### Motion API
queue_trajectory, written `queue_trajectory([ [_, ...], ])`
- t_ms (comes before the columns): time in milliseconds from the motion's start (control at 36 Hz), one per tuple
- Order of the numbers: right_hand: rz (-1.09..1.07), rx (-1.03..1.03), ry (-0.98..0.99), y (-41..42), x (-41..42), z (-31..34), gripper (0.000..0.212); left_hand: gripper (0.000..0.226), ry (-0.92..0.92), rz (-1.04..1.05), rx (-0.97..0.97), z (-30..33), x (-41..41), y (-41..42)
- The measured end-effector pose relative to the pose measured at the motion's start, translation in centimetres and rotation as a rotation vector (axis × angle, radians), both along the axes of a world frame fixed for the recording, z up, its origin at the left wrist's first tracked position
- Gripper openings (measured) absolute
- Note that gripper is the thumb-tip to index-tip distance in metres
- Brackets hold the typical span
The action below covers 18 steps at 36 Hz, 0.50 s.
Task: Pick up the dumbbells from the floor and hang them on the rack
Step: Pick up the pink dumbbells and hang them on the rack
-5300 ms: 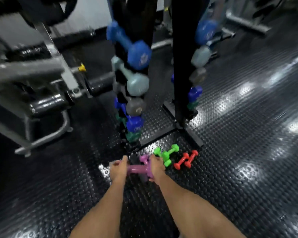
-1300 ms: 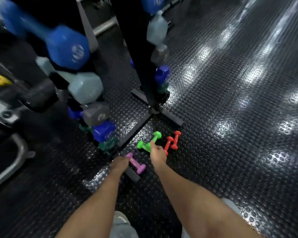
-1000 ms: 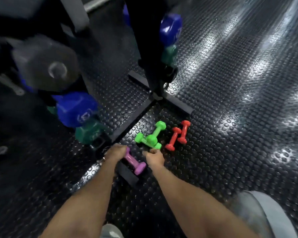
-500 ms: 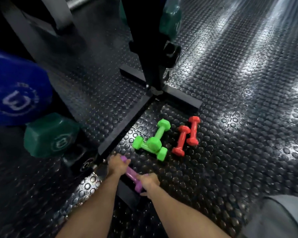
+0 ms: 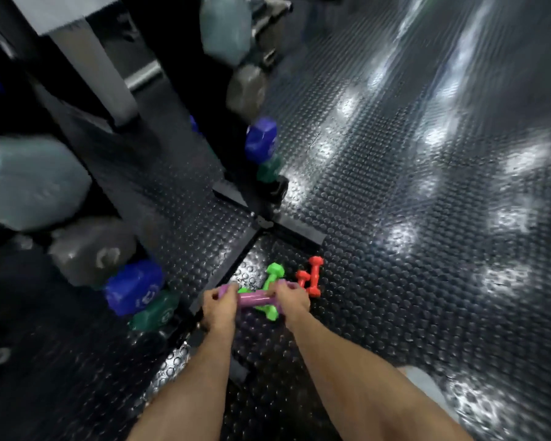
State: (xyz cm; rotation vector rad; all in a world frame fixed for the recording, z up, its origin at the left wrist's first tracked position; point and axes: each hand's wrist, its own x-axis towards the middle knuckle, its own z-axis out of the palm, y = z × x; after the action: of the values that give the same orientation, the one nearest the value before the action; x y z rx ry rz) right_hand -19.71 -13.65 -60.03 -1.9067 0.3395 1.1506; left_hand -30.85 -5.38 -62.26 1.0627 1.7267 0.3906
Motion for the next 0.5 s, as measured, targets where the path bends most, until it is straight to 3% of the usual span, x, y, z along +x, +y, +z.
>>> queue_trajectory([
  [361,-0.192,0.073,-0.067,-6.6,10.4,30.7,0.020,0.035,-0.241,-0.005,0.008,31.8,12.4,-7.0],
  [500,-0.180,0.107,-0.080,-8.4,14.9,40.8,0.034,0.006,-0.311,-0.046,0.033,41.3,16.7,-9.3],
])
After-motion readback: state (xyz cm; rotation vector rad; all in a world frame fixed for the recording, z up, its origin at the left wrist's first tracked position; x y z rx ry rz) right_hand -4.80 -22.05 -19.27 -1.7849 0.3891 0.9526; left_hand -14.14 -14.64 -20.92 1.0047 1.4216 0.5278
